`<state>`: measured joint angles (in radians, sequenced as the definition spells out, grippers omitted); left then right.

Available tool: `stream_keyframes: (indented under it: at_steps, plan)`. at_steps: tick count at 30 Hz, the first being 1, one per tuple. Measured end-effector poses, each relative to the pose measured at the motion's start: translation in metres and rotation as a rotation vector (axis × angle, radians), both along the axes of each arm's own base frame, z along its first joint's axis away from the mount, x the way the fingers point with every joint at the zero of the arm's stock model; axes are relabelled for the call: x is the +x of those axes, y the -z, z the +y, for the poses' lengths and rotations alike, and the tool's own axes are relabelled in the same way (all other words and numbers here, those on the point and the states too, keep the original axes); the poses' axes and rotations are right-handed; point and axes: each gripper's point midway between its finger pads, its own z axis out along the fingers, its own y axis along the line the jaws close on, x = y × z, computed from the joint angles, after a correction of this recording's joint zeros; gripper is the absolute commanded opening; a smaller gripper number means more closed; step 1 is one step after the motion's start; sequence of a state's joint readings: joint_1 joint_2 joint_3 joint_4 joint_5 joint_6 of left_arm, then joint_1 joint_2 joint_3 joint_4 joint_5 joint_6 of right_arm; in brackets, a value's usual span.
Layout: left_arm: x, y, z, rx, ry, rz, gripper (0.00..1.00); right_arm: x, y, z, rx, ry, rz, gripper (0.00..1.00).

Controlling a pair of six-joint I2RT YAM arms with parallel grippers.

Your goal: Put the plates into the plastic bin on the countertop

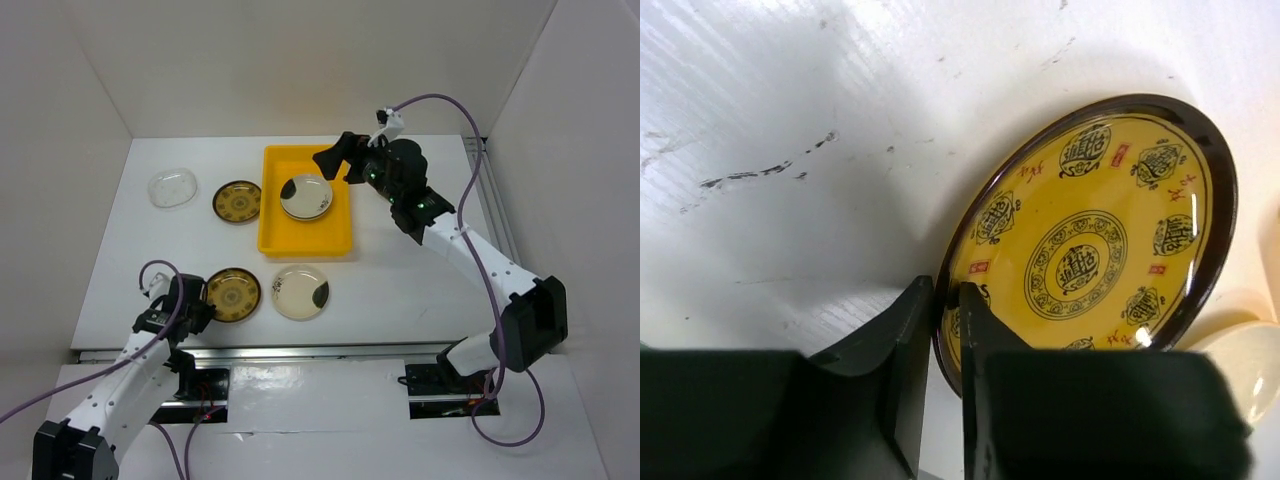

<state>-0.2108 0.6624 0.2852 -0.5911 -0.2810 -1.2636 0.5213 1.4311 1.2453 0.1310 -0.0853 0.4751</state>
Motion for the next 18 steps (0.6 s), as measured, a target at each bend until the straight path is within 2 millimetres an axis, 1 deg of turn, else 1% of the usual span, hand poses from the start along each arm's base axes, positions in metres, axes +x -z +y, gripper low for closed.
stream_keyframes:
  at_steps: [2,3,5,8,12,14,16,18]
  plan:
    - [0.002,-0.001,-0.001,-0.006,-0.006,-0.007,0.13,-0.003,-0.002,-0.003,0.001,0.004,-0.006,1.0]
    - [0.004,-0.003,-0.001,-0.016,-0.016,-0.02,0.05,-0.004,-0.002,-0.004,0.002,0.008,-0.007,1.0]
    - [0.011,-0.009,-0.004,-0.035,-0.023,-0.061,0.0,-0.003,0.002,-0.007,-0.002,0.017,0.0,1.0]
    - [0.012,-0.014,-0.004,-0.05,-0.036,-0.091,0.0,-0.002,0.009,-0.012,-0.007,0.03,0.016,1.0]
    - [0.006,-0.023,-0.003,-0.059,-0.04,-0.117,0.0,0.003,0.017,-0.022,-0.021,0.074,0.042,1.0]
    - [0.002,-0.036,-0.001,-0.056,-0.041,-0.137,0.0,0.002,0.023,-0.029,-0.038,0.106,0.067,1.0]
    - [0.002,-0.058,0.001,-0.057,-0.042,-0.188,0.0,0.0,0.03,-0.037,-0.058,0.141,0.092,1.0]
    - [0.005,-0.081,0.0,-0.073,-0.041,-0.258,0.0,-0.007,0.044,-0.047,-0.081,0.17,0.122,1.0]
